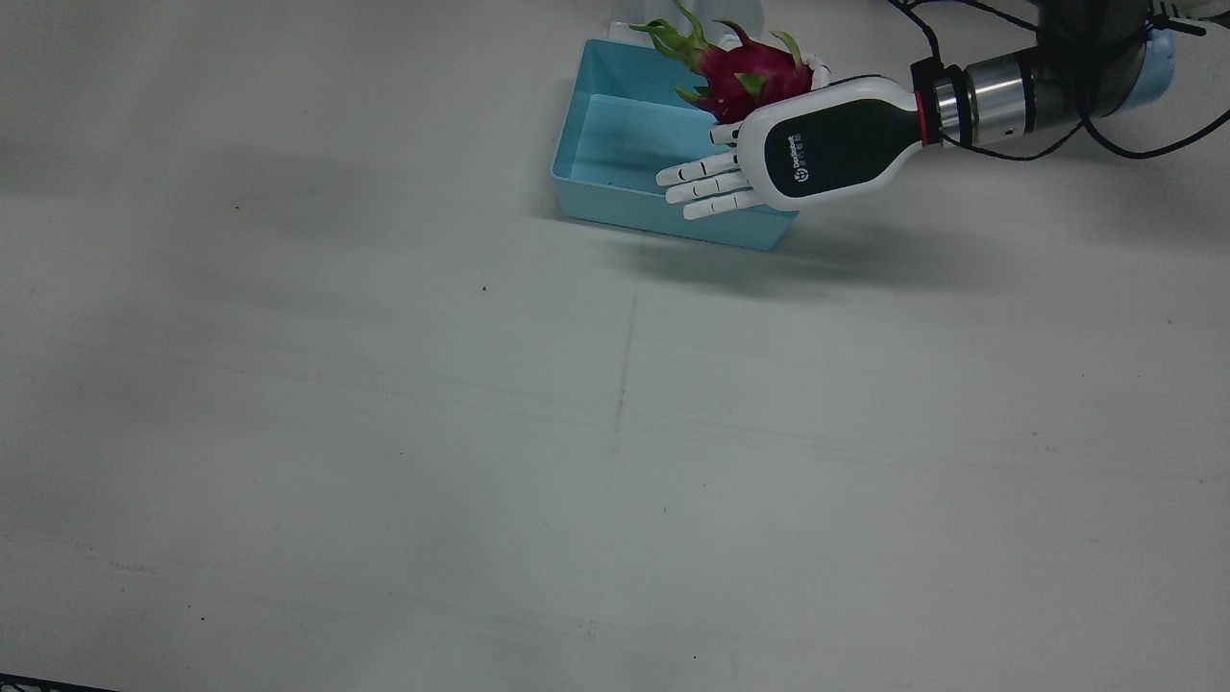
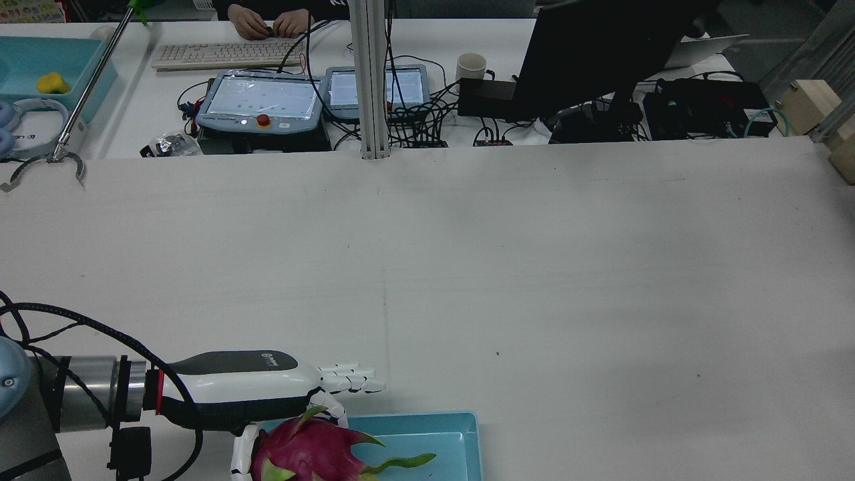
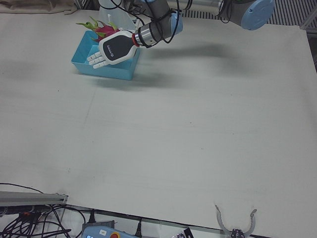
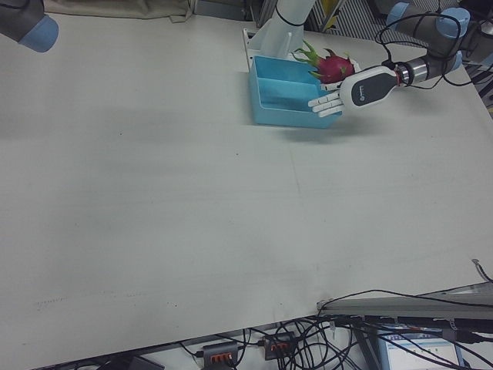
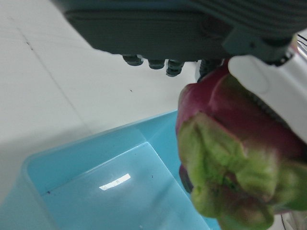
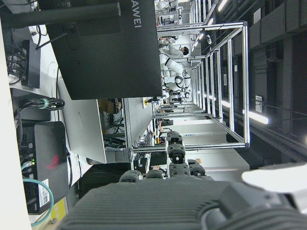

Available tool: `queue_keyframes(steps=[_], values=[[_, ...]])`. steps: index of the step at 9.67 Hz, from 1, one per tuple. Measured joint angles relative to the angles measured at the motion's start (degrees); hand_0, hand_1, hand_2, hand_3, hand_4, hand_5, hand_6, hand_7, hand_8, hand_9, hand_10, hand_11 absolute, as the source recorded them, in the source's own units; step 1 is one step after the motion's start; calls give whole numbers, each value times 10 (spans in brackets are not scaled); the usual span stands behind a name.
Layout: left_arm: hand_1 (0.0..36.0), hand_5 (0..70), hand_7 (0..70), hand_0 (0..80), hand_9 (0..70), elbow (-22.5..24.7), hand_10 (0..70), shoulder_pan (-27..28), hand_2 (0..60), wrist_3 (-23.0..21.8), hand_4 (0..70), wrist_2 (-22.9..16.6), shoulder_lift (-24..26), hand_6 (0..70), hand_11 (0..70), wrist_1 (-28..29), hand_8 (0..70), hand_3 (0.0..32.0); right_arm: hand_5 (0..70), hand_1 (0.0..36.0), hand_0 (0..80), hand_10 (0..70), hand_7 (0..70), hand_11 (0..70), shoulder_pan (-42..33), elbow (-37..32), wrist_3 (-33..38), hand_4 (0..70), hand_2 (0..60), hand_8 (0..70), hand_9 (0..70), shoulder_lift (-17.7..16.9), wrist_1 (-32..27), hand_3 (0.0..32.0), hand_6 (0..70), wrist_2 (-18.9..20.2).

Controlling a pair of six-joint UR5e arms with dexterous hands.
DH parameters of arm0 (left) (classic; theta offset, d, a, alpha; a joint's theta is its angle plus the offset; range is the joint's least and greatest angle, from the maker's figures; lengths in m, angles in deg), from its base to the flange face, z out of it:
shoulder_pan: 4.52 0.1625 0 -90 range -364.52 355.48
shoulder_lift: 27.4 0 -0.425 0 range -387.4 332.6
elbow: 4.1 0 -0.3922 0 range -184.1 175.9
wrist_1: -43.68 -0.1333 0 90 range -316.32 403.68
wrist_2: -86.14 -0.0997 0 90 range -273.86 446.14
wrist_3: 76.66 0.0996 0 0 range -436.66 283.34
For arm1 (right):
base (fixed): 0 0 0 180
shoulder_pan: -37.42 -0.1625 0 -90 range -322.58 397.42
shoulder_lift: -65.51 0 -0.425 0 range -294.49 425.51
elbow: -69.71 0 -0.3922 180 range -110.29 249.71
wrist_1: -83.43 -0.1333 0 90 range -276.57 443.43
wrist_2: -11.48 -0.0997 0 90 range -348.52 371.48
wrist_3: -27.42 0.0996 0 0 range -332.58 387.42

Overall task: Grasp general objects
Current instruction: 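Lower the dragon fruit into the tray and open the left hand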

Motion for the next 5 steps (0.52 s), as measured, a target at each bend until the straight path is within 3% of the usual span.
queue_keyframes(steps=[1,5], values=[[0,0,37,419,0,0,0,5,0,-1,0,0,-1,0,0,3,0,320,0,0,0,0,0,0,0,0,0,0,0,0,0,0,0,0,0,0],[0,0,60,417,0,0,0,9,0,-2,0,4,-1,0,0,12,0,320,0,0,0,0,0,0,0,0,0,0,0,0,0,0,0,0,0,0]])
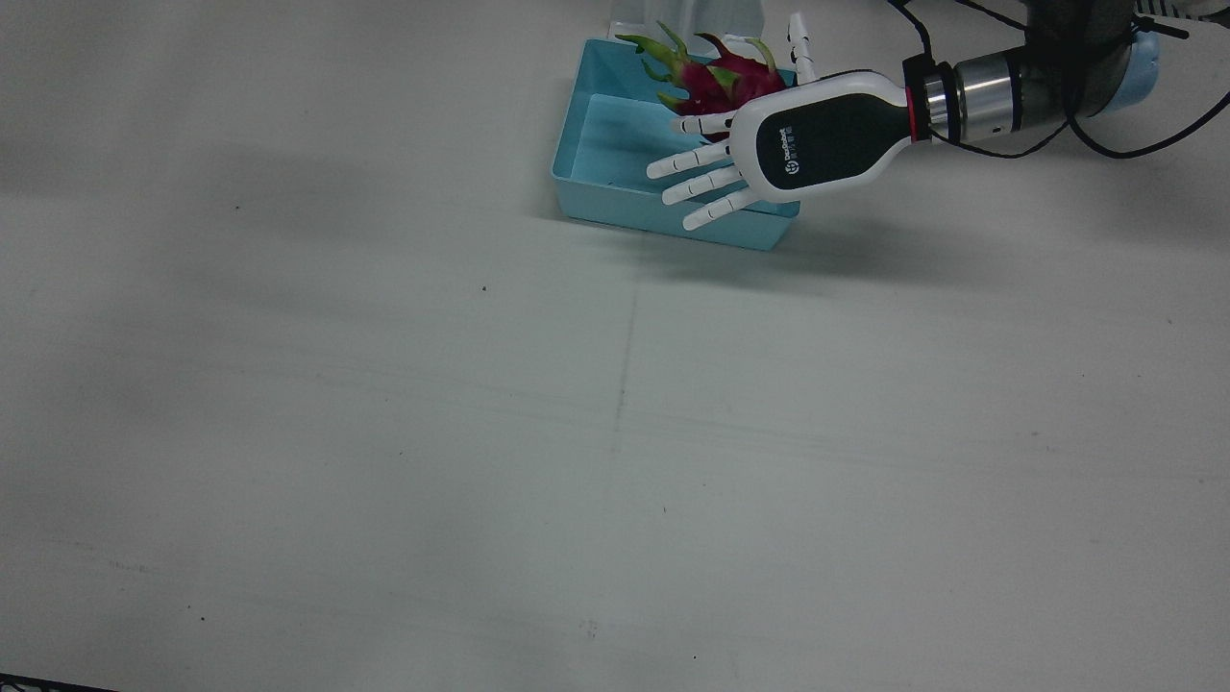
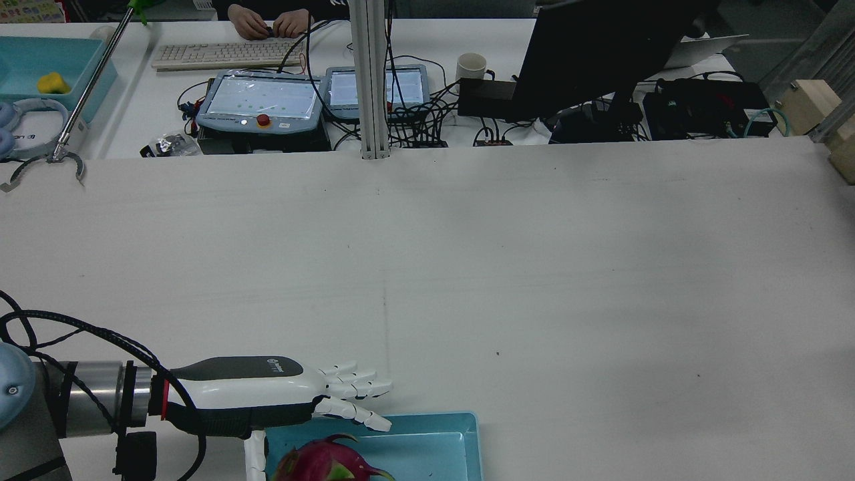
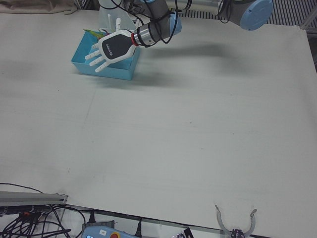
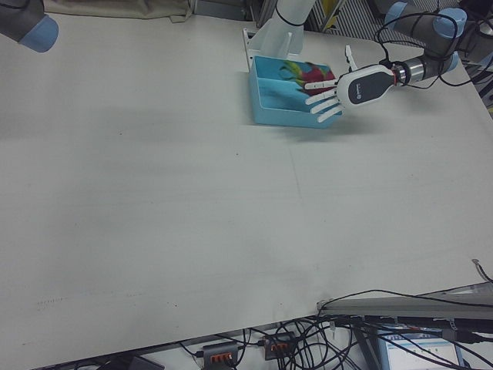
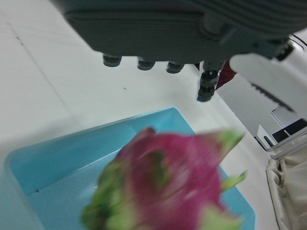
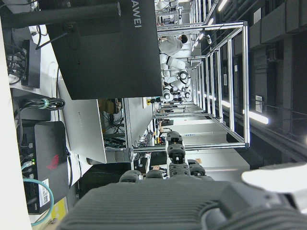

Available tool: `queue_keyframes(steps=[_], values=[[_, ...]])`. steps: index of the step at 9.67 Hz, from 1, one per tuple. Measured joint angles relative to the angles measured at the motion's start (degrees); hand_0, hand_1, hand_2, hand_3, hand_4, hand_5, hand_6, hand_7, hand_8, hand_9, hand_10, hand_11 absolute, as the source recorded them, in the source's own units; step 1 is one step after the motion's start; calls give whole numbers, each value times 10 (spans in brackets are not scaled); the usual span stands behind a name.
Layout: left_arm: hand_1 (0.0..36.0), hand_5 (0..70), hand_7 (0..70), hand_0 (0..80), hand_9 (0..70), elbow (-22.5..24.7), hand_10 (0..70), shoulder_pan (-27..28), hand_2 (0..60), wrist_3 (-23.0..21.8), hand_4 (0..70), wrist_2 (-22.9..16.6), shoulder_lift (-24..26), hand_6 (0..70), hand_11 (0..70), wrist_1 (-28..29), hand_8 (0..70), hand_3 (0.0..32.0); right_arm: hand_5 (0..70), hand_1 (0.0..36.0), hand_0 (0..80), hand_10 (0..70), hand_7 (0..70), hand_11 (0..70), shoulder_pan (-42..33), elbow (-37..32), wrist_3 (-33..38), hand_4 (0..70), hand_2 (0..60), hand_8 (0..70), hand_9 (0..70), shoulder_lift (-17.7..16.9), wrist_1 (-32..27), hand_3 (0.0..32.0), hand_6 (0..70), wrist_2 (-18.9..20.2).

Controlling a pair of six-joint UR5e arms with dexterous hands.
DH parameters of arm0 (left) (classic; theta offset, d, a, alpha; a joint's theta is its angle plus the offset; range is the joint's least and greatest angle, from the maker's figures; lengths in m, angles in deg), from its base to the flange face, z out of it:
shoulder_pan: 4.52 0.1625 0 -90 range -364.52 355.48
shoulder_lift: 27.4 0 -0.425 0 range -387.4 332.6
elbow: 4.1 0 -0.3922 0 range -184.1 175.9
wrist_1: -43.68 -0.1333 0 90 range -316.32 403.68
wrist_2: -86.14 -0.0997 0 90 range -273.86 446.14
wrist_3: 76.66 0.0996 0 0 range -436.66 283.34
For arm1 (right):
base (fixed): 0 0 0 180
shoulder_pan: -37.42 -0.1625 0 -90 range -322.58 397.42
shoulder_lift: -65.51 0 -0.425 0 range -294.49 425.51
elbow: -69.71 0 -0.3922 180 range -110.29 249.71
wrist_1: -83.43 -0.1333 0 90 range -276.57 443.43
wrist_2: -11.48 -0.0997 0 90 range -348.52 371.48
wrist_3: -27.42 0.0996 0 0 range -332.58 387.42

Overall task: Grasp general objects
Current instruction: 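Lower the dragon fruit into the tray and open the left hand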

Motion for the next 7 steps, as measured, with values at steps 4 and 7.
queue_keyframes(steps=[4,7], values=[[0,0,70,456,0,-7,0,-12,0,-25,0,6,3,0,0,7,0,320,0,0,0,0,0,0,0,0,0,0,0,0,0,0,0,0,0,0],[0,0,76,452,1,-50,0,-150,0,-93,0,11,12,0,0,43,0,240,0,0,0,0,0,0,0,1,-1,0,0,0,0,0,0,0,0,0]])
